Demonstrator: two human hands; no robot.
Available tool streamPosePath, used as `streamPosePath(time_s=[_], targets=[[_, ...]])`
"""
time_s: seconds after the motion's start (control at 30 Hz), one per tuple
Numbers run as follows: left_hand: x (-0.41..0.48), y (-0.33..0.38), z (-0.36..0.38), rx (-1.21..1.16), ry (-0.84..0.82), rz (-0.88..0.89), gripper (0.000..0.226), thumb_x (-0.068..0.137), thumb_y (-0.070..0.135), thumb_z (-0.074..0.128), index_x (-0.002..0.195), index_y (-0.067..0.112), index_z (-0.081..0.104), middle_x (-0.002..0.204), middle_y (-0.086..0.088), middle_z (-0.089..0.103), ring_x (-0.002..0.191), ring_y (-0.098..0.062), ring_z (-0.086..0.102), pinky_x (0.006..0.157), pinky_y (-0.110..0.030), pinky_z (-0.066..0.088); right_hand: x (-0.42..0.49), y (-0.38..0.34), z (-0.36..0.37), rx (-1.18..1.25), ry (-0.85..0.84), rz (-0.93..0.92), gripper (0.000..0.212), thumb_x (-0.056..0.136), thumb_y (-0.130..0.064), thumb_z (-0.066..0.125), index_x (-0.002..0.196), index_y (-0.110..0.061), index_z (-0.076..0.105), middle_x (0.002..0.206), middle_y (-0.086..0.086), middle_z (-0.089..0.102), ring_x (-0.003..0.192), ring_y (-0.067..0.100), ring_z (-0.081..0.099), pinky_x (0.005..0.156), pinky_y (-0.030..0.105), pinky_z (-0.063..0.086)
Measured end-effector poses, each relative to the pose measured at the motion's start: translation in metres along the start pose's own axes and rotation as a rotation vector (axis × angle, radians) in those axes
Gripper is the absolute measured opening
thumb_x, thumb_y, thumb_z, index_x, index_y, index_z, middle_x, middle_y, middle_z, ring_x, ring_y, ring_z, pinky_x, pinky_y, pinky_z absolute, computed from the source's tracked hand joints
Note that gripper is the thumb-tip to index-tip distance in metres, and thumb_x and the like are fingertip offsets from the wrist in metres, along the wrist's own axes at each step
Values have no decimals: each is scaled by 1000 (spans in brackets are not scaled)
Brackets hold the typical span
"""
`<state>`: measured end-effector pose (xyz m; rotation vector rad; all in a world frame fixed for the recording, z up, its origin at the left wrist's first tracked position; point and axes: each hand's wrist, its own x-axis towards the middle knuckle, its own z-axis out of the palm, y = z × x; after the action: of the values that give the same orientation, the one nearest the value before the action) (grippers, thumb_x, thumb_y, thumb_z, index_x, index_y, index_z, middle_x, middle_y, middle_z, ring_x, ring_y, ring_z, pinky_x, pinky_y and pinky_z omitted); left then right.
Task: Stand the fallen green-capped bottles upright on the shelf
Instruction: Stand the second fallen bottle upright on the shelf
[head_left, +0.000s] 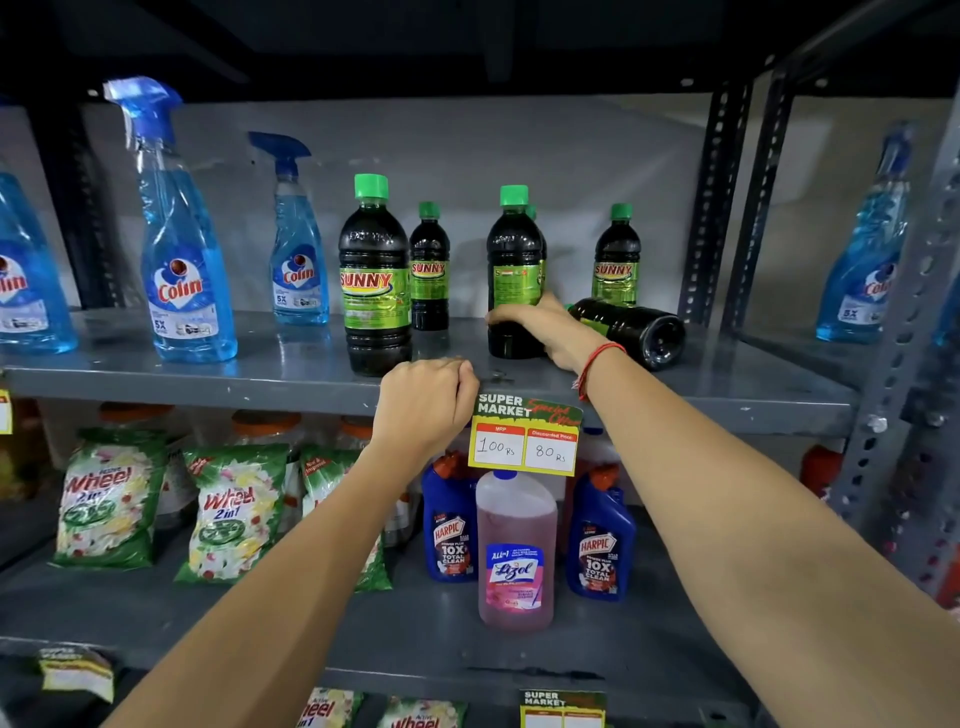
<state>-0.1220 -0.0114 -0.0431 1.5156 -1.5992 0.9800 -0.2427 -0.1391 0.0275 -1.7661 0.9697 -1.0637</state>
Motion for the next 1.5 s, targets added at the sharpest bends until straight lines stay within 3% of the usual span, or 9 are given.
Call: streamPosePath(time_s=[0.1, 0.2, 0.27, 0.43, 0.63, 0.8, 0.97, 1.23, 1.5], targets=[[1, 0, -1, -10, -6, -9, 52, 90, 26, 26, 74, 8, 72, 69, -5, 73, 56, -24, 64, 48, -29, 43, -3, 0, -2, -15, 15, -8, 76, 53, -32, 89, 119, -9, 59, 107, 7, 68, 104, 24, 65, 95, 36, 51], [0, 0, -2, -9, -13, -12, 52, 90, 26, 26, 74, 8, 72, 70, -5, 73, 56, -24, 64, 48, -31, 45, -5, 0, 1, -169, 128, -89, 97, 44, -58, 85, 126, -18, 53, 116, 2, 66, 107, 20, 60, 97, 37, 48], [1, 1, -2, -6, -18, -15, 52, 90, 26, 26, 73, 8, 72, 68, -6, 72, 56, -25, 63, 48, -31, 44, -7, 0, 2, -140, 86, -86, 104, 42, -61, 84, 131, -19, 50, 122, 3, 64, 113, 21, 58, 102, 39, 46], [0, 0, 1, -7, -13, -33, 54, 89, 27, 25, 71, 7, 71, 65, -6, 71, 54, -27, 62, 48, -30, 42, -4, 4, -8, 32, -40, -28, 48, 65, -21, 85, 107, -16, 64, 111, 10, 70, 110, 28, 63, 102, 43, 48], [1, 0, -1, -6, -17, -22, 53, 89, 27, 25, 70, 7, 71, 65, -6, 71, 55, -26, 62, 49, -29, 41, -12, 1, 2, -282, 212, -116, 85, 57, -52, 87, 125, -14, 52, 119, 4, 66, 110, 23, 61, 97, 37, 50], [1, 0, -1, -2, -20, -20, 54, 90, 27, 24, 70, 8, 71, 65, -4, 71, 54, -24, 62, 48, -28, 39, -16, 1, -2, -228, 131, -69, 87, 62, -47, 87, 132, -15, 46, 128, 6, 62, 118, 25, 57, 103, 38, 45], [0, 0, -1, -12, -18, -7, 54, 90, 27, 24, 71, 8, 72, 65, -4, 71, 53, -22, 61, 48, -25, 35, -16, 1, -8, 20, 61, -11, 53, 72, -19, 82, 119, -11, 59, 109, 7, 66, 108, 25, 62, 84, 29, 47], [0, 1, -3, -29, -14, 1, 53, 90, 26, 26, 72, 7, 72, 66, -5, 71, 54, -23, 62, 49, -24, 34, -18, 3, 1, -214, 185, -90, 68, 62, -44, 86, 119, -16, 62, 113, 4, 68, 106, 22, 62, 94, 33, 50], [0, 1, -4, -27, -37, -5, 51, 91, 26, 27, 63, 8, 65, 57, -4, 66, 47, -24, 56, 42, -27, 33, -58, -4, -8, -124, 38, -194, 36, 65, -35, 87, 89, -34, 61, 96, -11, 67, 101, 13, 62, 91, 27, 48]])
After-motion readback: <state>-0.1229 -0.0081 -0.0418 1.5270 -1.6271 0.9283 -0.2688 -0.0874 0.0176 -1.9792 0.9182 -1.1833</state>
